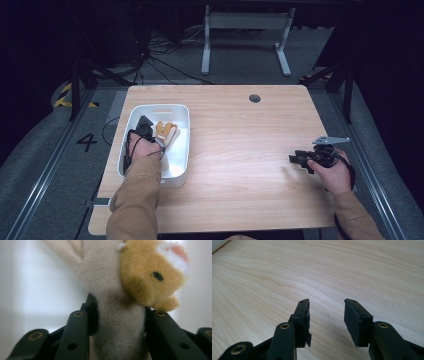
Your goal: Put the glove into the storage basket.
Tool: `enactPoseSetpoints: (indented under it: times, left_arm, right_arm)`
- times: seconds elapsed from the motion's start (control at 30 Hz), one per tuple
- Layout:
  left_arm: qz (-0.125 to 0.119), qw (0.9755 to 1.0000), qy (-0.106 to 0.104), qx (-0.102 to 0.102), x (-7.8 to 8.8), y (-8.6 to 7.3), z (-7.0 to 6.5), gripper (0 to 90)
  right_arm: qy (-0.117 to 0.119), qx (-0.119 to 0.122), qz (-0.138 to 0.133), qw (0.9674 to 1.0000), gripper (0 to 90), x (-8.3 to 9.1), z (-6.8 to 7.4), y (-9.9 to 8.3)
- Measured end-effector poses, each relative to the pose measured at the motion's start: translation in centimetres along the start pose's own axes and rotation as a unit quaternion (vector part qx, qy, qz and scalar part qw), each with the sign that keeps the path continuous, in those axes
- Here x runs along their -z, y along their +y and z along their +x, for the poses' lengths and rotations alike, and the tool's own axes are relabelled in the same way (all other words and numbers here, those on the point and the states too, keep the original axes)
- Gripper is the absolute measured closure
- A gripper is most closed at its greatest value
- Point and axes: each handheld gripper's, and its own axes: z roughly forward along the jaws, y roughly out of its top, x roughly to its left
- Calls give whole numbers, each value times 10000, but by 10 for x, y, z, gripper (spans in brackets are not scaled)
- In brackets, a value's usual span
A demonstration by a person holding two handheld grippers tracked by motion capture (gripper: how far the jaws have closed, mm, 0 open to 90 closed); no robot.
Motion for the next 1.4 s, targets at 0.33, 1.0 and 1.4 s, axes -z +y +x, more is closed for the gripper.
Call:
enactPoseSetpoints:
  times: [0.33,1.0,1.4]
  left_arm:
    - [-128,9982,245,-536,2,-2,-12,268]
    - [-662,9912,270,-1113,50,-1,-35,226]
    - [-885,9823,37,-1649,89,-6,-59,265]
  right_arm:
    - [-9,-16,-51,10000,544,0,-1,-1]
    - [-17,-41,-56,10000,537,-1,-1,1]
    - [5,-16,-46,10000,534,-4,-1,2]
